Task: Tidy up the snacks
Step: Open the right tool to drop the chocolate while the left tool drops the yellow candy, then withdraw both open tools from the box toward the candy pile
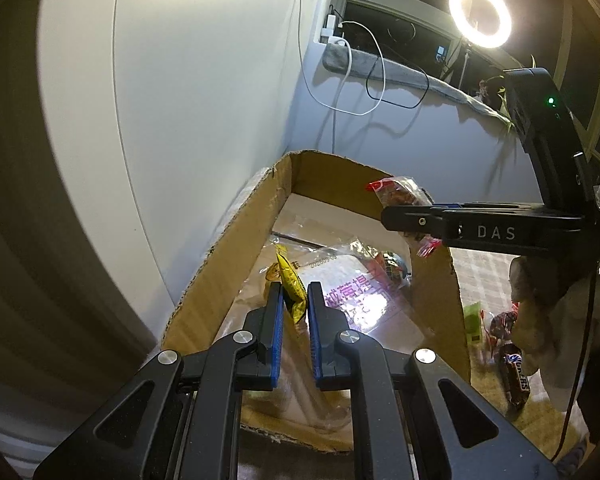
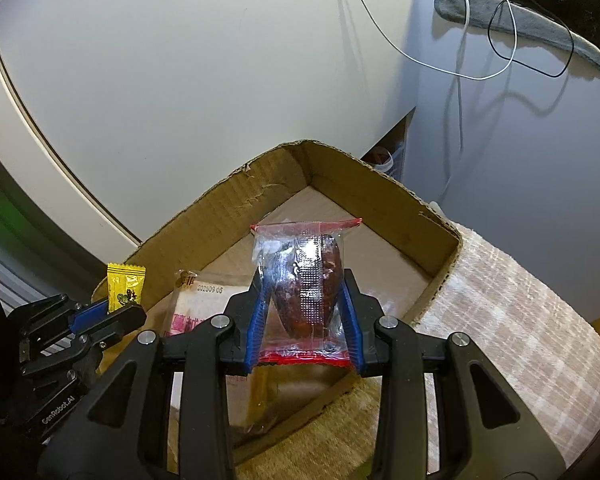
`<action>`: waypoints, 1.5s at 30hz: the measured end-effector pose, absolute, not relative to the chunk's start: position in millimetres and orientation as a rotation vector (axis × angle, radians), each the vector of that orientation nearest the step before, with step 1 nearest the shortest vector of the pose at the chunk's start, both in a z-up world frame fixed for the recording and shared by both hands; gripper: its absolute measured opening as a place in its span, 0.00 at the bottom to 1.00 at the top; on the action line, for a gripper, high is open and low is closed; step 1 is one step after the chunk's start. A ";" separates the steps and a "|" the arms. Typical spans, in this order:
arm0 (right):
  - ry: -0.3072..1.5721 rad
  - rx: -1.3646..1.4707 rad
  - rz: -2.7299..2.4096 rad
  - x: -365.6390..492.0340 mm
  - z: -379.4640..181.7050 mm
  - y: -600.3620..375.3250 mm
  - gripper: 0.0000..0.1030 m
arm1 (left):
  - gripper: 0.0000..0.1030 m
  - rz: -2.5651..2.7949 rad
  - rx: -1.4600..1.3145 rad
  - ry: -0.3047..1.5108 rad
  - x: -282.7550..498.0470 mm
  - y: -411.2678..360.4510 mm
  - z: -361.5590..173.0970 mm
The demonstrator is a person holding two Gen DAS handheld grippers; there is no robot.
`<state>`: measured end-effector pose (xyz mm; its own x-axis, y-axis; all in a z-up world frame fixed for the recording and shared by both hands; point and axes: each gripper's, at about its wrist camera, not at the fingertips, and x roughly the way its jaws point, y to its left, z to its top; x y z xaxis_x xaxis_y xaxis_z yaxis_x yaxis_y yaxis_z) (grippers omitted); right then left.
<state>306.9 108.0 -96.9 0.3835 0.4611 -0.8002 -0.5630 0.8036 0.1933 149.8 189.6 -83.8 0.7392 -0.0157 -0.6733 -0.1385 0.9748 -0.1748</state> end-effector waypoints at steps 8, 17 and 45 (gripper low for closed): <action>0.923 -0.093 0.633 305.0 -86.4 101.4 0.84 | 0.56 0.072 -0.226 0.712 145.7 187.8 -77.9; 0.918 -0.066 0.604 305.5 -77.0 86.8 0.84 | 0.56 0.066 -0.226 0.704 142.7 184.7 -72.5; 0.885 -0.111 0.473 198.7 -37.1 -55.1 0.84 | 0.56 -0.115 -0.197 0.700 103.9 89.5 -49.1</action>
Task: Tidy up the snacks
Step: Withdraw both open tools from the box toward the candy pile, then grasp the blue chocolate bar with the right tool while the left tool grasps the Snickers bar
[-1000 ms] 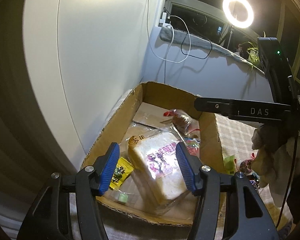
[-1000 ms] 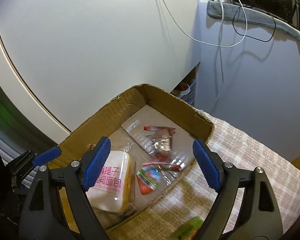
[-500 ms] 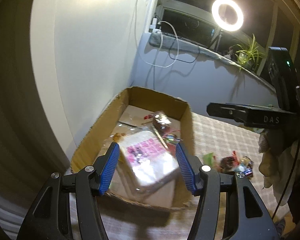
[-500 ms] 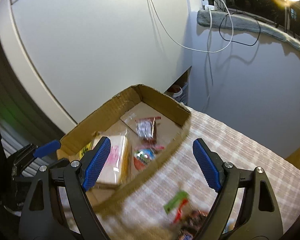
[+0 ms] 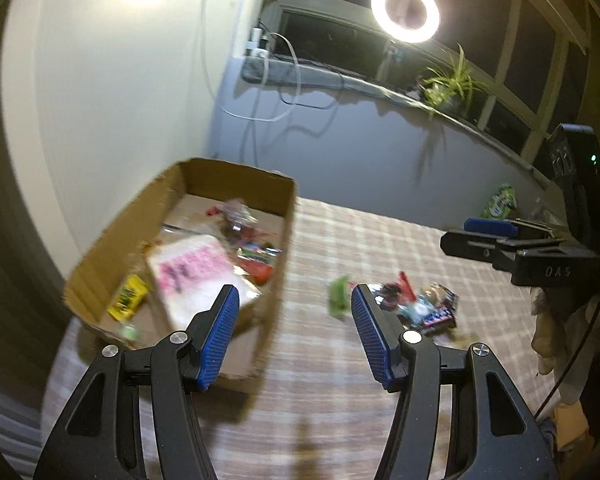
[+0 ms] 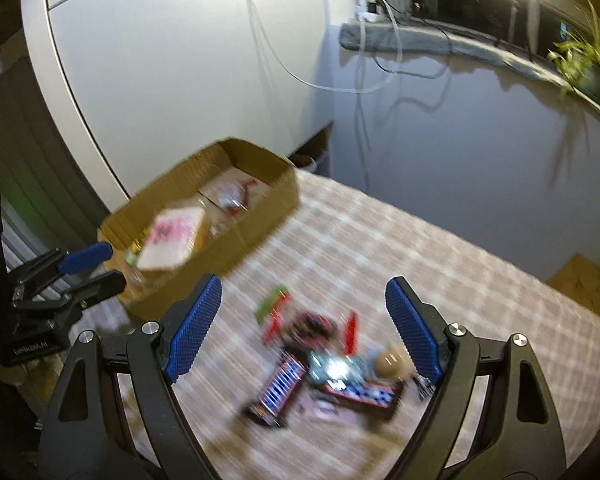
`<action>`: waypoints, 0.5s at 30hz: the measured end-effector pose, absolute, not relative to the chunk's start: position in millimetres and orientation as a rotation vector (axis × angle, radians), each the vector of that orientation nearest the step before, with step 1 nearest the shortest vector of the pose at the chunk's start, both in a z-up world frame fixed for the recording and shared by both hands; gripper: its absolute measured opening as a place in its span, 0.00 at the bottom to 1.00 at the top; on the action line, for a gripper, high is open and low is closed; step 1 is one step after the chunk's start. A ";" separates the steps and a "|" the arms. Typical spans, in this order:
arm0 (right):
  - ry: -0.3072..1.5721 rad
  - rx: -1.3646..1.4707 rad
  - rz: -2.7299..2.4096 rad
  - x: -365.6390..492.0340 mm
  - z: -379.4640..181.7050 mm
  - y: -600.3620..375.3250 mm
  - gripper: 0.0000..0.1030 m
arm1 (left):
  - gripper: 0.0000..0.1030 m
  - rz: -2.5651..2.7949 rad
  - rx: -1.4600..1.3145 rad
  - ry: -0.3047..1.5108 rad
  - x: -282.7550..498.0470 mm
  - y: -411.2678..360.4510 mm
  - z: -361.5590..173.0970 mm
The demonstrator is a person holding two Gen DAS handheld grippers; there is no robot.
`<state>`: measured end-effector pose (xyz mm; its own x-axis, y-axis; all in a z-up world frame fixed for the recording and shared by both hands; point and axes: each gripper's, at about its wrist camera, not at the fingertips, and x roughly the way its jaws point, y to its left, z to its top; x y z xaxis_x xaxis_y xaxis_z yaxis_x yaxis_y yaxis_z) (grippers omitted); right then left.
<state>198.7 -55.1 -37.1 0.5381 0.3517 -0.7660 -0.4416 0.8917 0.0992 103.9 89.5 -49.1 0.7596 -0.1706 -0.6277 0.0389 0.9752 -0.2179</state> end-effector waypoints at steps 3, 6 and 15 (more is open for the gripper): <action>0.909 -0.131 0.469 190.3 -46.4 -72.6 0.84 | 0.56 -0.144 -0.182 0.721 105.3 72.0 -54.0; 0.941 -0.159 0.480 183.9 -58.6 -88.0 0.84 | 0.56 -0.168 -0.168 0.744 107.9 56.3 -59.5; 1.010 -0.252 0.543 174.8 -89.7 -111.6 0.62 | 0.56 -0.225 -0.145 0.822 116.3 14.9 -79.8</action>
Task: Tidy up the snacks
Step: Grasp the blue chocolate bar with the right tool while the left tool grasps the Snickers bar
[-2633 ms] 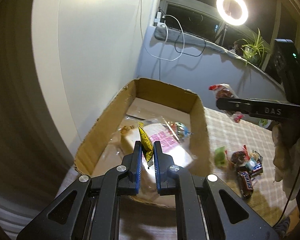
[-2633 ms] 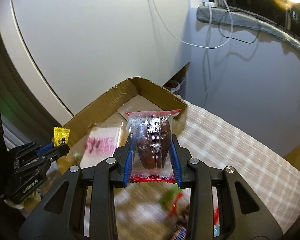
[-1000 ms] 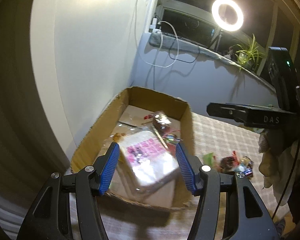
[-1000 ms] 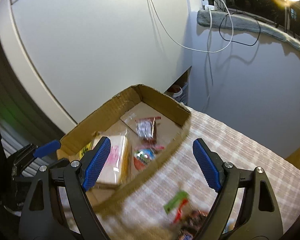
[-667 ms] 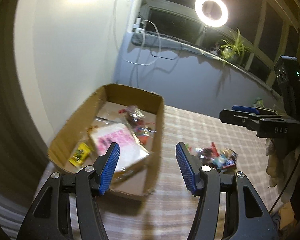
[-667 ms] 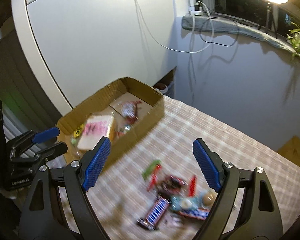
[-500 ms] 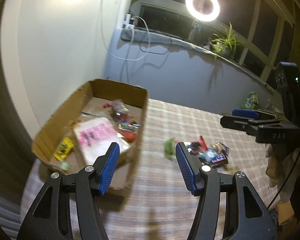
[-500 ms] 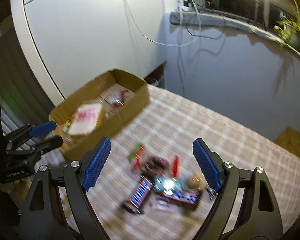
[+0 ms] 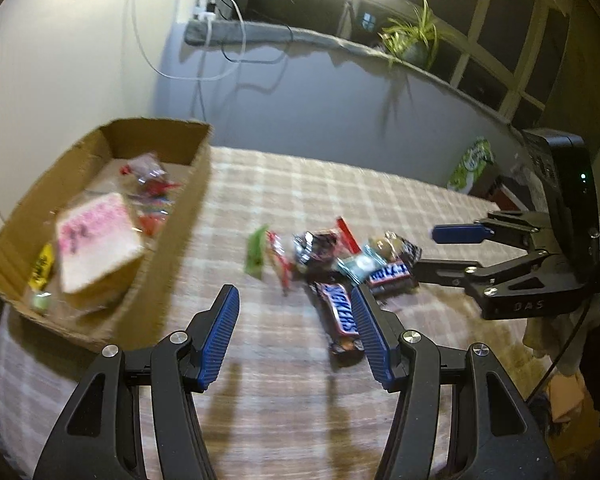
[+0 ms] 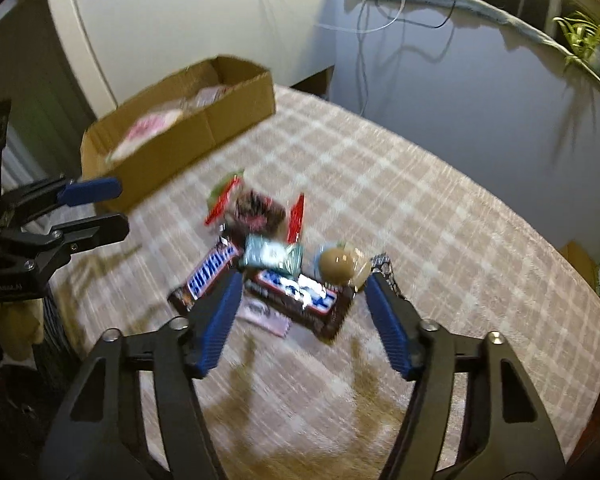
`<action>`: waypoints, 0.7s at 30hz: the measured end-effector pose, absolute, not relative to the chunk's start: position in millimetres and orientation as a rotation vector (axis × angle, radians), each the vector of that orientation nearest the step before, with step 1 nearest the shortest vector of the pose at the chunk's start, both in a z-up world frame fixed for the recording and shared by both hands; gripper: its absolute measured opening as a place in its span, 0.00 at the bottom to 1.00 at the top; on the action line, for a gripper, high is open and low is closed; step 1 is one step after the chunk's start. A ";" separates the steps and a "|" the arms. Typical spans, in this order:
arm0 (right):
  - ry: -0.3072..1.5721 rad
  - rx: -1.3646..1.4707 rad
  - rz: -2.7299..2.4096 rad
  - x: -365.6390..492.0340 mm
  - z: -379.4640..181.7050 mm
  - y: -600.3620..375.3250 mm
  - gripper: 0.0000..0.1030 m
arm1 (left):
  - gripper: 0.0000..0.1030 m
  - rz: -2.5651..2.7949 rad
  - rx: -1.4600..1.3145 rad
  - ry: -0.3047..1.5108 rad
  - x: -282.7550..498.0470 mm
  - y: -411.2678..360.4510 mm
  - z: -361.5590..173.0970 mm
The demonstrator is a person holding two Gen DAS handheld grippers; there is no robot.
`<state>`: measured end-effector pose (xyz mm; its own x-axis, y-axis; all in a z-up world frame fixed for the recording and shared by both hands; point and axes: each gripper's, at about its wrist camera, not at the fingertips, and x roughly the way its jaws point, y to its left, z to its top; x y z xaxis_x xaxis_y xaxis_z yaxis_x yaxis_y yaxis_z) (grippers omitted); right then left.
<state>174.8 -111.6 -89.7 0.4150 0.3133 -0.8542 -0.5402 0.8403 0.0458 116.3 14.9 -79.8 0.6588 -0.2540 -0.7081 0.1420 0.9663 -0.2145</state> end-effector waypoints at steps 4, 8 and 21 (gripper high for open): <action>1.023 -0.328 0.583 173.9 -105.8 -105.1 0.54 | 0.56 -0.247 -0.128 0.858 119.8 -4.5 -89.6; 1.024 -0.362 0.618 180.3 -114.5 -98.3 0.52 | 0.53 -0.261 -0.111 0.891 124.7 -18.6 -98.3; 1.054 -0.397 0.713 195.3 -131.4 -90.2 0.45 | 0.51 -0.280 -0.070 0.956 137.9 -36.5 -122.3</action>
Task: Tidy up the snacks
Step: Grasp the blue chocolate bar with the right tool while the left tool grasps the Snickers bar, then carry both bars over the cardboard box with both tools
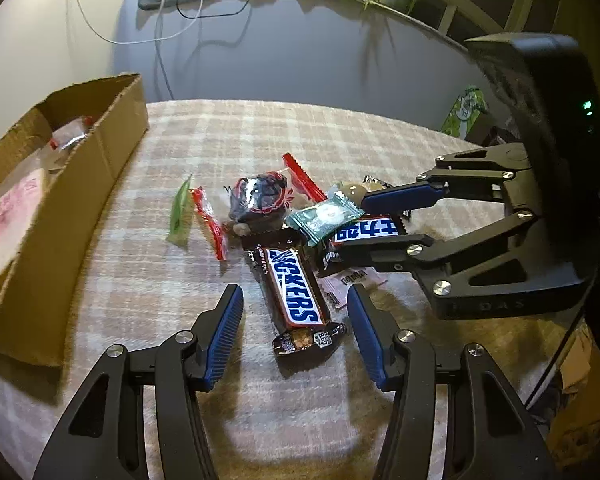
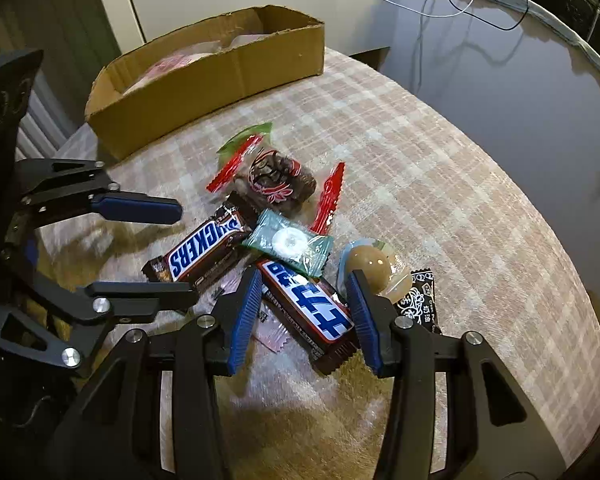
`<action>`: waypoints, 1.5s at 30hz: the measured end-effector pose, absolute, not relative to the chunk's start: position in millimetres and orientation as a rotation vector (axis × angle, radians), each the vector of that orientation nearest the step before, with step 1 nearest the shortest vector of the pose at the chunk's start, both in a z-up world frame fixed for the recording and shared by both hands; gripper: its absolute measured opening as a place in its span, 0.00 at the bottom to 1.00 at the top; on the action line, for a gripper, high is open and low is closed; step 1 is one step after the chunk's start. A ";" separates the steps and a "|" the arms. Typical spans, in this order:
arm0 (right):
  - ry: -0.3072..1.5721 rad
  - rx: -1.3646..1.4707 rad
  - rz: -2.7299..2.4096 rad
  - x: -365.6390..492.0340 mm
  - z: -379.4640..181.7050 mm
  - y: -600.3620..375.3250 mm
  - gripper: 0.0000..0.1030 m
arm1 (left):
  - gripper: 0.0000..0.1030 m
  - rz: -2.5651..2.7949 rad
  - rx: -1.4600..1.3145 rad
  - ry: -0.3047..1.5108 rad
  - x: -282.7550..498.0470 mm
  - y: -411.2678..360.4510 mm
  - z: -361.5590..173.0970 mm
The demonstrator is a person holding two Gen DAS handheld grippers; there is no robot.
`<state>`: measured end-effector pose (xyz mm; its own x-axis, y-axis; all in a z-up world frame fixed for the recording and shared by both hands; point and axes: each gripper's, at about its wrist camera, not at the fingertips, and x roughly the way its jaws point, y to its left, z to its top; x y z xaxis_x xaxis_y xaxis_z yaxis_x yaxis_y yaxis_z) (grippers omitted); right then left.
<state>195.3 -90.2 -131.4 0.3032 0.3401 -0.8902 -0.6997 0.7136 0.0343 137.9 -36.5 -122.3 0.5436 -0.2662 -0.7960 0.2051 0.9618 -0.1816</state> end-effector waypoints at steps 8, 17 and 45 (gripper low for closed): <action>1.078 -0.402 0.735 190.5 -133.1 -94.4 0.36 | 0.42 -0.273 -0.061 0.975 143.9 -37.7 -131.0; 1.092 -0.382 0.735 196.3 -142.2 -89.6 0.29 | 0.30 -0.270 -0.044 0.972 150.4 -36.9 -134.5; 1.001 -0.226 0.608 156.7 -91.9 -134.7 0.28 | 0.26 -0.224 -0.134 0.852 101.7 7.7 -97.8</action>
